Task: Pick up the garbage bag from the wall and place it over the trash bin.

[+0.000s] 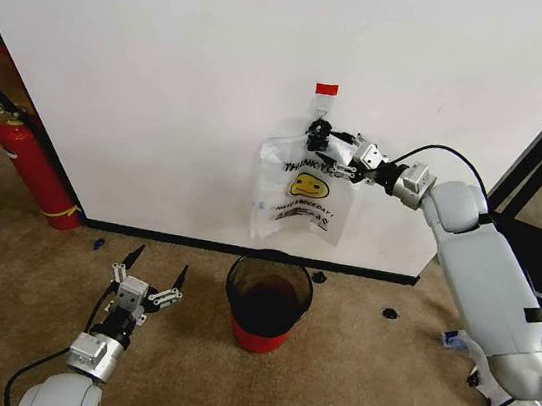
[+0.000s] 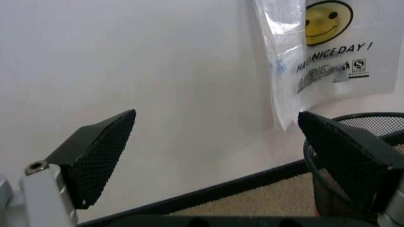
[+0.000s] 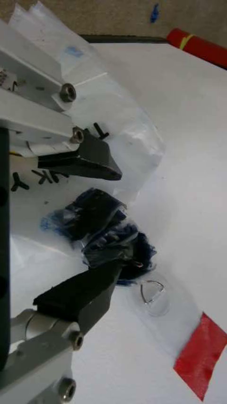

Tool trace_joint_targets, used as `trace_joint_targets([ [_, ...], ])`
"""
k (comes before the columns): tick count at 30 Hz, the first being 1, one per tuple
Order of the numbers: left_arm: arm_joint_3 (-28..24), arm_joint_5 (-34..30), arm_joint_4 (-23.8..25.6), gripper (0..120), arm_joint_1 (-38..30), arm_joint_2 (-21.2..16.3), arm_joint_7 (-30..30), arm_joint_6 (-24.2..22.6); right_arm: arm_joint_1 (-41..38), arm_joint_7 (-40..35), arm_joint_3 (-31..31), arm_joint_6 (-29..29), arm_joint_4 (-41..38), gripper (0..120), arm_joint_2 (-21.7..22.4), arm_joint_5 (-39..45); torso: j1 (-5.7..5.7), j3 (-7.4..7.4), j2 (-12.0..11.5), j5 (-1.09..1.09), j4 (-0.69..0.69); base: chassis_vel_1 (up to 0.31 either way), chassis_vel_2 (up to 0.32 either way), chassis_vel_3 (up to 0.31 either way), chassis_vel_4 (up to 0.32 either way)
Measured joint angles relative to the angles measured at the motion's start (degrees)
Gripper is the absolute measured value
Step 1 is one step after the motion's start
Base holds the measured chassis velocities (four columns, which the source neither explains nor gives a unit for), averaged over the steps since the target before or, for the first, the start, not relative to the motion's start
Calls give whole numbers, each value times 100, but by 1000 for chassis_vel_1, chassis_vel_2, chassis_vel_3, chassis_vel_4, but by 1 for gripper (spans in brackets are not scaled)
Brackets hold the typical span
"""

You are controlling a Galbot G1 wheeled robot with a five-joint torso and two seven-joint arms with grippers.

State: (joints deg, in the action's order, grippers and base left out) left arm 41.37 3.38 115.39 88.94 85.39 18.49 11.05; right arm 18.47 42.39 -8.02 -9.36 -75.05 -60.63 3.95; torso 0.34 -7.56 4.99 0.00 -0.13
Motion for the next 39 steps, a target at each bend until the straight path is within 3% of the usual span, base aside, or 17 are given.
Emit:
trace_joint_targets([
  [12, 14, -32, 17, 100, -29, -47, -1, -4, -224, 10, 127, -20, 413, 52, -178, -28, 0, 0, 0, 0, 0, 0, 0, 0, 0],
  [24, -4, -49, -85, 100, -120, -64, -1, -8, -282, 51, 198, -55, 591, 4, -304, -67, 0, 0, 0, 0, 0, 0, 0, 0, 0],
  [39, -58, -65, -207, 100, -212, -68, 3, 27, -76, 18, 101, -101, 525, 0, -236, -39, 0, 0, 0, 1, 0, 0, 0, 0, 0],
])
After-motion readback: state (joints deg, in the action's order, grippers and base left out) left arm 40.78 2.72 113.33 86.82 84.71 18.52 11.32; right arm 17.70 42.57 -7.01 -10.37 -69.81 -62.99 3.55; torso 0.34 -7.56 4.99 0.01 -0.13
